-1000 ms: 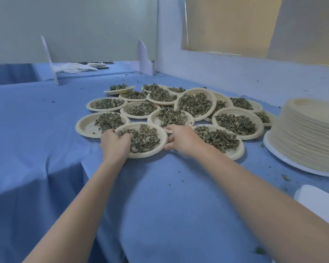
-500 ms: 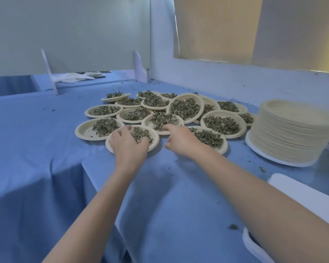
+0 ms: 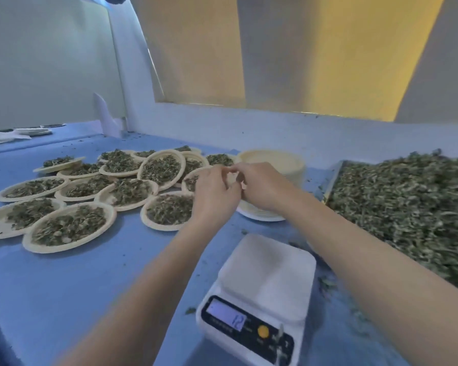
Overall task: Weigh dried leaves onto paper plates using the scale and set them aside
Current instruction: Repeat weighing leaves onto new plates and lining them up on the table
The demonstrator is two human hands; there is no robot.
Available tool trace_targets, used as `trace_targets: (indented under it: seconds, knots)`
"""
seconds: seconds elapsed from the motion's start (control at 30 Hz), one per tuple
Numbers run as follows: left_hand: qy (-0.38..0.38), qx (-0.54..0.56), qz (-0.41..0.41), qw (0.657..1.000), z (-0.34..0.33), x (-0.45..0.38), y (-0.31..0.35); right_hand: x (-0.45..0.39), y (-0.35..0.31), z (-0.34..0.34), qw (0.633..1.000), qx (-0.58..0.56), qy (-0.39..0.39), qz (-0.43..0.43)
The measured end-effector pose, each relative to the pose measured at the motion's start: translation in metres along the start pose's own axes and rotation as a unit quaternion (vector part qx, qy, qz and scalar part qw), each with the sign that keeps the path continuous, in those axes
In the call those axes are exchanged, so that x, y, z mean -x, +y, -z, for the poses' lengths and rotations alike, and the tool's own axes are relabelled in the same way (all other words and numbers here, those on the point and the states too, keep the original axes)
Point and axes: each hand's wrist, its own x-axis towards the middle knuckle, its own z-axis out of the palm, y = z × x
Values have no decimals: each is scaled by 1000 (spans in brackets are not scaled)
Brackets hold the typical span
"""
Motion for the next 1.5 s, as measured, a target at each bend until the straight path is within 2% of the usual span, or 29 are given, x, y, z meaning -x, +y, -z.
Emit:
trace_targets:
  seconds: [0.17, 0.3, 0.4, 0.5, 0.67, 1.0, 1.2, 1.3, 1.5]
  knots:
    - [-46, -81, -72, 993, -44, -38, 26, -8, 58, 20, 998, 36, 42, -33]
    - [-74, -225, -170, 957, -60, -58, 18, -19, 85, 17, 993, 110, -7, -52]
    - [-125, -223, -156, 954, -61, -61, 17, -21, 95, 14, 992, 113, -39, -43]
    - [-173, -208, -136, 953, -57, -60, 24, -23, 98, 16, 995, 78, -37, -42]
    - [-215, -145, -95, 961, -47, -60, 31, -23, 96, 27, 997, 46, -46, -43]
    - [-166, -95, -141, 971, -38, -67, 37, -20, 92, 41, 999, 4, 17, -28]
    - [-174, -83, -126, 973, -33, -68, 39, -17, 90, 47, 996, -53, 8, -68]
    - [-182, -86, -116, 973, -32, -72, 42, -20, 89, 54, 996, -42, 2, -76]
    - [-135, -88, -134, 978, -31, -77, 53, -18, 86, 64, 997, -30, 42, -50]
